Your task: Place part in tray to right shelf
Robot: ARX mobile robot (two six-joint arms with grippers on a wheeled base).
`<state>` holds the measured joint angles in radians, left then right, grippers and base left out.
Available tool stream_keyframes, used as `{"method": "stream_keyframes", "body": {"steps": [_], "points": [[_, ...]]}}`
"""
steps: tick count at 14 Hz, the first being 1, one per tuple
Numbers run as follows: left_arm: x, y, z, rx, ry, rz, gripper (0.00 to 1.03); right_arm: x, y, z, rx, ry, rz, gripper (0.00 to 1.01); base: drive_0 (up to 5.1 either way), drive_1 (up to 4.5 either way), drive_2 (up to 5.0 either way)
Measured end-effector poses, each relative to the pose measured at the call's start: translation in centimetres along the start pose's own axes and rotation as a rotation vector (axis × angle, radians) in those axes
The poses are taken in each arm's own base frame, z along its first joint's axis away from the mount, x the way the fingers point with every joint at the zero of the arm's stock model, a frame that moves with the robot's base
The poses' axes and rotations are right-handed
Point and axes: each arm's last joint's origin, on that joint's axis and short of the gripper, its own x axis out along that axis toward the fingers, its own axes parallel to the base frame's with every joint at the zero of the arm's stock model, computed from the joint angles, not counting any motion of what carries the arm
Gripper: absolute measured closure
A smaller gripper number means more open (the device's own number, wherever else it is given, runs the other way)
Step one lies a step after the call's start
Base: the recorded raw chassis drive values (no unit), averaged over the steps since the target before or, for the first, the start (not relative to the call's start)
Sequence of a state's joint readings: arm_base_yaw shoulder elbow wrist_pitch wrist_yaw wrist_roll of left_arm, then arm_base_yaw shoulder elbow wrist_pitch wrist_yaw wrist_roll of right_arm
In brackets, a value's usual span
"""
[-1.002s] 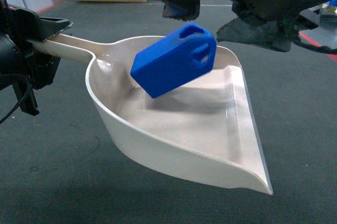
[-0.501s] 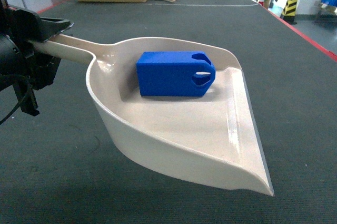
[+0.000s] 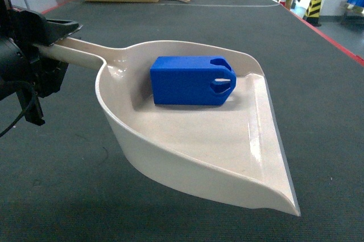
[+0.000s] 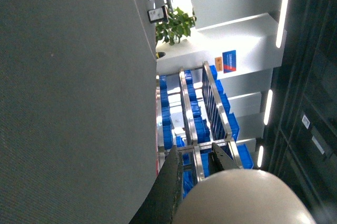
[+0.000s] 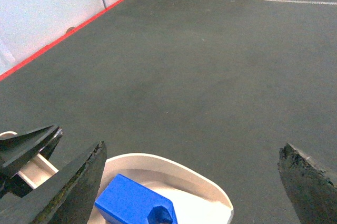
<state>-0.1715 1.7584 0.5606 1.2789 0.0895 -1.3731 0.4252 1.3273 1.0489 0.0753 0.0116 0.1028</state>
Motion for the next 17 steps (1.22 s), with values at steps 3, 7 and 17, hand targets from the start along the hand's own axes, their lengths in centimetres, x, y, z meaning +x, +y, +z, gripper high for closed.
{"method": "stream_keyframes", "body": {"steps": [3,7,17], "points": [[0.0,0.0,0.0,0.0,0.0,0.0,0.91,-2.2,-1.4,-2.2,-0.035,-0.223,-0.307,0.27,0.0,0.0,0.0],[0.0,0.0,-0.1,0.0,0.007,-0.002,0.91,-7.5,-5.3,-9.6,-0.051,-0.225,-0.395,0.8,0.0,0.0,0.0],[0.0,0.0,0.0,0.0,-0.002,0.0,0.91,-13.9,-7.9,-16.9,-0.052,-0.214,-0.415,0.99,0.0,0.0,0.0]]}}
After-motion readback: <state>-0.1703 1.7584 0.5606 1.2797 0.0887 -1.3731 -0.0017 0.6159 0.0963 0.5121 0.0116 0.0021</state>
